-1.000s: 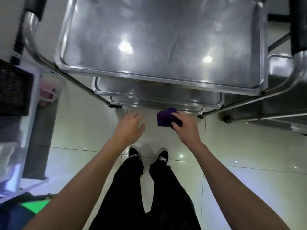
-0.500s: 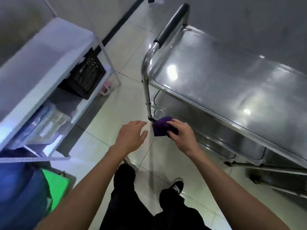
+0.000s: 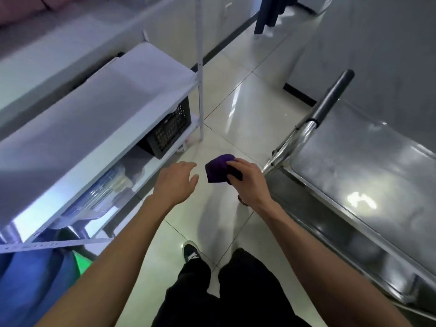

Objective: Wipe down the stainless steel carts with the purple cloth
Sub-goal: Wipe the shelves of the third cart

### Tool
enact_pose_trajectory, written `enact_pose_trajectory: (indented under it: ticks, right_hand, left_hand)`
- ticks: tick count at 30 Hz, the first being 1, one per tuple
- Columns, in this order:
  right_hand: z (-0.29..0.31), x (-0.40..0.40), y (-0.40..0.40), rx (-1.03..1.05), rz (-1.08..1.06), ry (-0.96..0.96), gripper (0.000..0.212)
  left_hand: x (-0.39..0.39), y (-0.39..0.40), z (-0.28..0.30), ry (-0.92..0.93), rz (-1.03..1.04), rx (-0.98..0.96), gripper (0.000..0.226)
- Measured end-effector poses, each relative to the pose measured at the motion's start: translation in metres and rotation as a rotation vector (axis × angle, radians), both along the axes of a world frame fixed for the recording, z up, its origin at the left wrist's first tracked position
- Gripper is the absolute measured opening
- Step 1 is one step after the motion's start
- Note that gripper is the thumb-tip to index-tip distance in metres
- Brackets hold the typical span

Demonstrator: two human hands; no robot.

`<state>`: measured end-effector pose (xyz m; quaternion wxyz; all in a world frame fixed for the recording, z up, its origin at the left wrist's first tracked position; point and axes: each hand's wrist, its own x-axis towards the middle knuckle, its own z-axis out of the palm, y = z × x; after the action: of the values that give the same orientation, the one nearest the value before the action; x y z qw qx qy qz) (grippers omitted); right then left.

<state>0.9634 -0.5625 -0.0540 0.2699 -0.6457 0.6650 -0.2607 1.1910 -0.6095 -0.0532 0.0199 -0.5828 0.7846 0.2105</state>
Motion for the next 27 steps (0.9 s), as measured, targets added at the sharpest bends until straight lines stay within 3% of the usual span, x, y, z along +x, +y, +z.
enact_pose_trajectory:
  ticks: [8,13,22,27]
  right_hand:
    - [-0.012,-0.015,-0.117,-0.044,-0.114,-0.046,0.040]
    - [-0.015,-0.033,-0.197,-0.034,-0.183,-0.113,0.039]
    - [-0.013,-0.078,-0.306,-0.015,-0.356,-0.216,0.040]
    - [-0.019,-0.118,-0.360,-0.009,-0.482,-0.177,0.039]
  left_hand:
    - [-0.038,-0.124,0.015,-0.001,-0.055,-0.006,0.045]
    - [-0.057,-0.193,0.029,-0.099,-0.065,-0.009,0.032]
    - [-0.122,-0.311,0.041,-0.016,-0.111,0.021,0.046]
    - [-0.172,-0.394,0.024,0.029,-0.207,0.050,0.048]
